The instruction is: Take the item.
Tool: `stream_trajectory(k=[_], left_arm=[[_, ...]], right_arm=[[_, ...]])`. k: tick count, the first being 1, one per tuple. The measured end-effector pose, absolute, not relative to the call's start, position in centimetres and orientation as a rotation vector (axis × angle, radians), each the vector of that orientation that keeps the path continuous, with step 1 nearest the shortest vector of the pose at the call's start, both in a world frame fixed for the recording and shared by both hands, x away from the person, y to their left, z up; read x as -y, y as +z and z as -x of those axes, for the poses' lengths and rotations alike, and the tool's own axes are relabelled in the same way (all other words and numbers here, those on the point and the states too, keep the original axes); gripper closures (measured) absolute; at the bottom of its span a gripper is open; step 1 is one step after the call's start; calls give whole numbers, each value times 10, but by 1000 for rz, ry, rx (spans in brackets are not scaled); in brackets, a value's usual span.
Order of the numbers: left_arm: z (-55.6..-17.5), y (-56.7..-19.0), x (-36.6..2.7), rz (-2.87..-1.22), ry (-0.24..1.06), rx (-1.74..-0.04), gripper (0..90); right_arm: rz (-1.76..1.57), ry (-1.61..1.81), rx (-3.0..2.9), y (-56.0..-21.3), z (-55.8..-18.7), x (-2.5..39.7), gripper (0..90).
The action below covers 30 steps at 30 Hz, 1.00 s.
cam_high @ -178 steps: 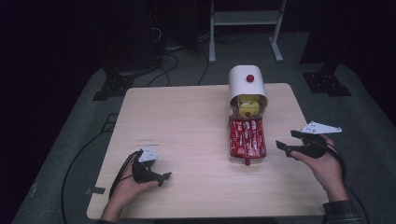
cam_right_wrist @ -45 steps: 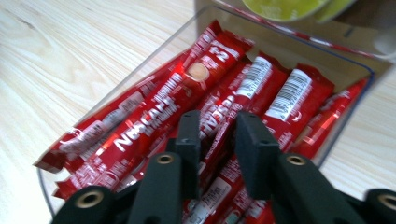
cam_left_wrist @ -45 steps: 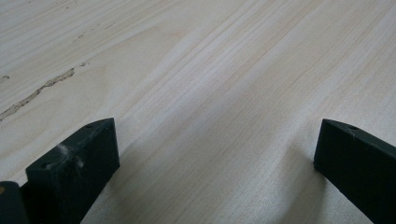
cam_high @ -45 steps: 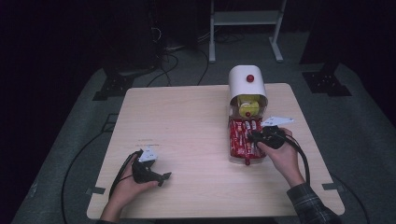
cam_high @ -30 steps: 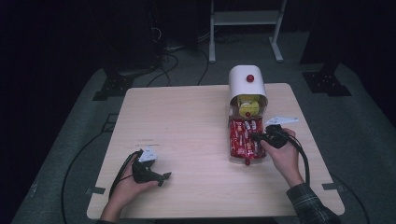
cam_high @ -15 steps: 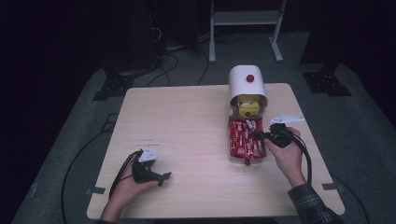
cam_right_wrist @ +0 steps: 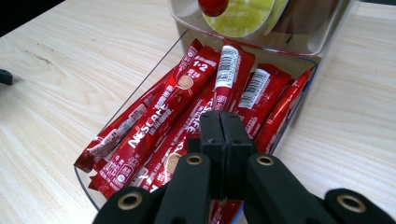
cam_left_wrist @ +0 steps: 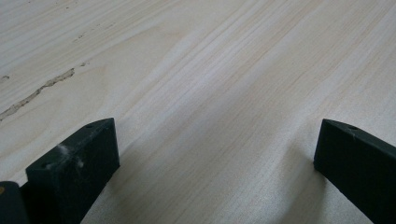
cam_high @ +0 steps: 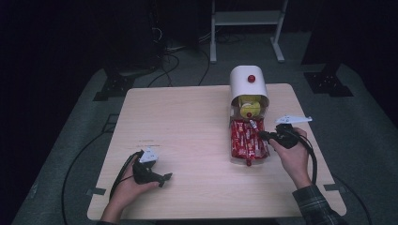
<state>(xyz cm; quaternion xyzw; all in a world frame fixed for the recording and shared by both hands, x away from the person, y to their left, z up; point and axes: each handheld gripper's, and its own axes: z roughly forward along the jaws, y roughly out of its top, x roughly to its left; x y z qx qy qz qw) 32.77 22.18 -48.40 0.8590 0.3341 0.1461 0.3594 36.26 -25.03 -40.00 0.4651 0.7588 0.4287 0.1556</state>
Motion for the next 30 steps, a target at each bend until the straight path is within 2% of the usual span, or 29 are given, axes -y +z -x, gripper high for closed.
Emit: stream_trajectory(k=[30], left_arm=[[-328,-484,-222,-2215,377,-861,0]], right_arm=[[-1356,1225,-2105,-388,-347,280,887]])
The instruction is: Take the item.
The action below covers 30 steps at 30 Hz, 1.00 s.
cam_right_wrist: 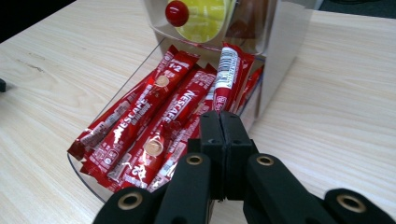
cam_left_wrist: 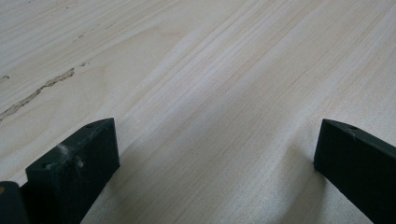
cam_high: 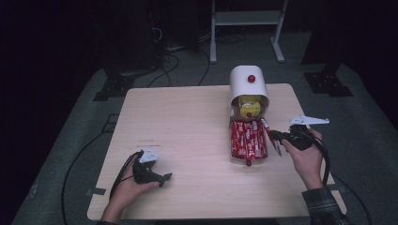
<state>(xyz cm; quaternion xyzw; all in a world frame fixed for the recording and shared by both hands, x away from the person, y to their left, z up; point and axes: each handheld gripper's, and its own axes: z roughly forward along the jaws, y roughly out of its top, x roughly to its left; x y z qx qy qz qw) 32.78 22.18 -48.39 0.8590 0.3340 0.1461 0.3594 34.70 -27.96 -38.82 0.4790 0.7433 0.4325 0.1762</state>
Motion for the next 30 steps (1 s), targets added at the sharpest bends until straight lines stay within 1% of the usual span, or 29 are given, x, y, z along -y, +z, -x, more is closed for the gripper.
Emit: stream_trajectory(k=[14,30], left_arm=[[-328,-484,-222,-2216,376,-861,0],[-328,-484,-222,-2217,376,-861,0]], right_arm=[[-1388,1199,-2055,-388,-343,300,887],[-1442,1158,-2042,-407,-352,313,887]])
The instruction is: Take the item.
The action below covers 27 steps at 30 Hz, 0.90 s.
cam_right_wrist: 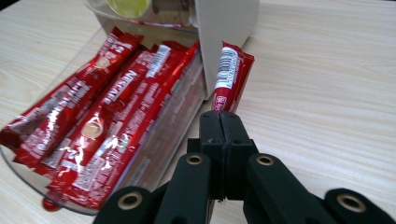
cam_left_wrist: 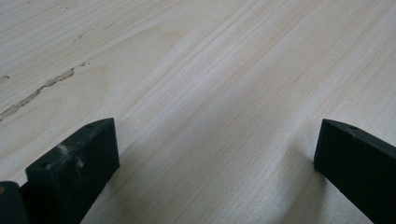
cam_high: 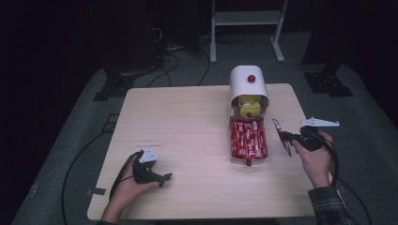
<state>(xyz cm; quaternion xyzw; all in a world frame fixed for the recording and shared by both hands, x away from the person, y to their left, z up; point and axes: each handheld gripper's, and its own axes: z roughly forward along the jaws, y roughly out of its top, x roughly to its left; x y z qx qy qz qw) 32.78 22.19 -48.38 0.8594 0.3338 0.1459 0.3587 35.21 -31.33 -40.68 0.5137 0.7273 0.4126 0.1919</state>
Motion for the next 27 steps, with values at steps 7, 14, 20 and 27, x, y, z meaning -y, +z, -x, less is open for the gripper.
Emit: stream_trajectory(k=[7,14,20,27], left_arm=[[-328,-484,-222,-2215,376,-862,0],[-328,-484,-222,-2216,376,-862,0],[-328,-484,-222,-2216,376,-862,0],[-328,-484,-222,-2216,376,-862,0]], right_arm=[[-1455,1128,-2055,-416,-357,314,887],[-1461,1108,-2070,-423,-361,313,887],[-1474,1094,-2080,-429,-364,312,886],[-1484,1075,-2091,-436,-367,312,886]])
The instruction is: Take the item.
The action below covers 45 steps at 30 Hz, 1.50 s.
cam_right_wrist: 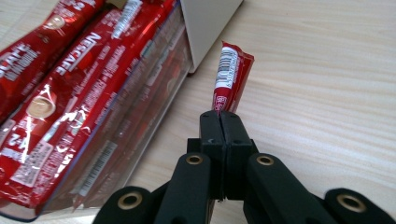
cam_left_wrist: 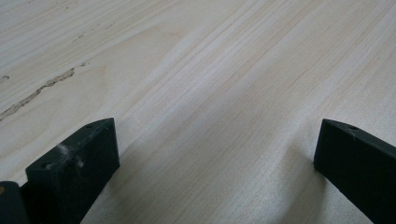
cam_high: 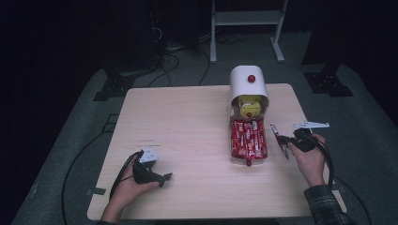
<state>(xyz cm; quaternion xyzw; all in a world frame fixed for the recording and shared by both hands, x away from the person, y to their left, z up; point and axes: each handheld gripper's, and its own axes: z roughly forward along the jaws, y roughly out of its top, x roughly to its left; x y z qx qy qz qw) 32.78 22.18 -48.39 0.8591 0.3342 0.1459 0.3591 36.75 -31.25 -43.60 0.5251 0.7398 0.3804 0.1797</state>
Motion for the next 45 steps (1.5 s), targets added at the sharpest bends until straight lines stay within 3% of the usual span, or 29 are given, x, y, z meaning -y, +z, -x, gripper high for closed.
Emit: stream_trajectory(k=[45], left_arm=[[-328,-484,-222,-2217,378,-860,0]], right_arm=[[-1539,962,-2148,-464,-379,308,844]])
